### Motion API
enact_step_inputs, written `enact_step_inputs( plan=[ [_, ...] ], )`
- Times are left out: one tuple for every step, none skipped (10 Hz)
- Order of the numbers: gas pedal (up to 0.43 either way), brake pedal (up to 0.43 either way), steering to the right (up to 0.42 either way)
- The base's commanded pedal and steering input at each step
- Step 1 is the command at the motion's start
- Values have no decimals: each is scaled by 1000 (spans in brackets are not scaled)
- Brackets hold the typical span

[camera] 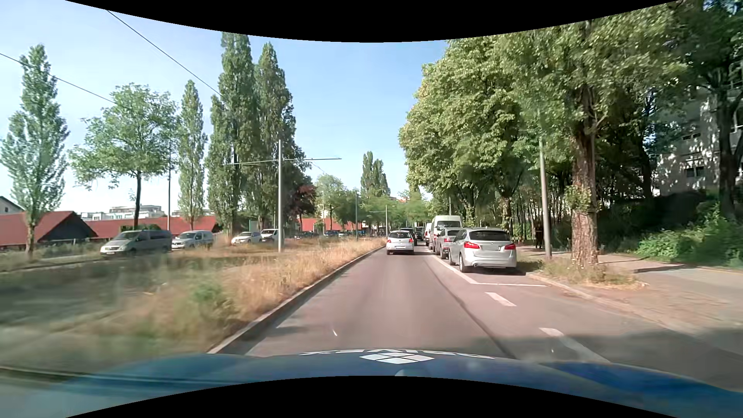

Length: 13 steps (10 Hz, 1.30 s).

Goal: Follow the waypoints while adhering to traffic rules and regulations

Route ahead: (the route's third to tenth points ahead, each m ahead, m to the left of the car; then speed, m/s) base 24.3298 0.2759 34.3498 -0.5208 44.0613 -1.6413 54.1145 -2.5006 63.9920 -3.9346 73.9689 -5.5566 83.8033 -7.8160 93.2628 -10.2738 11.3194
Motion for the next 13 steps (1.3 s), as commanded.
enact_step_inputs(
  plan=[
    [169,0,14],
    [169,0,14],
    [169,0,14],
    [169,0,14],
    [169,0,12],
    [169,0,12],
    [169,0,12],
    [169,0,11],
    [169,0,11],
    [169,0,11],
    [177,0,12],
    [177,0,12],
    [177,0,12]
  ],
)
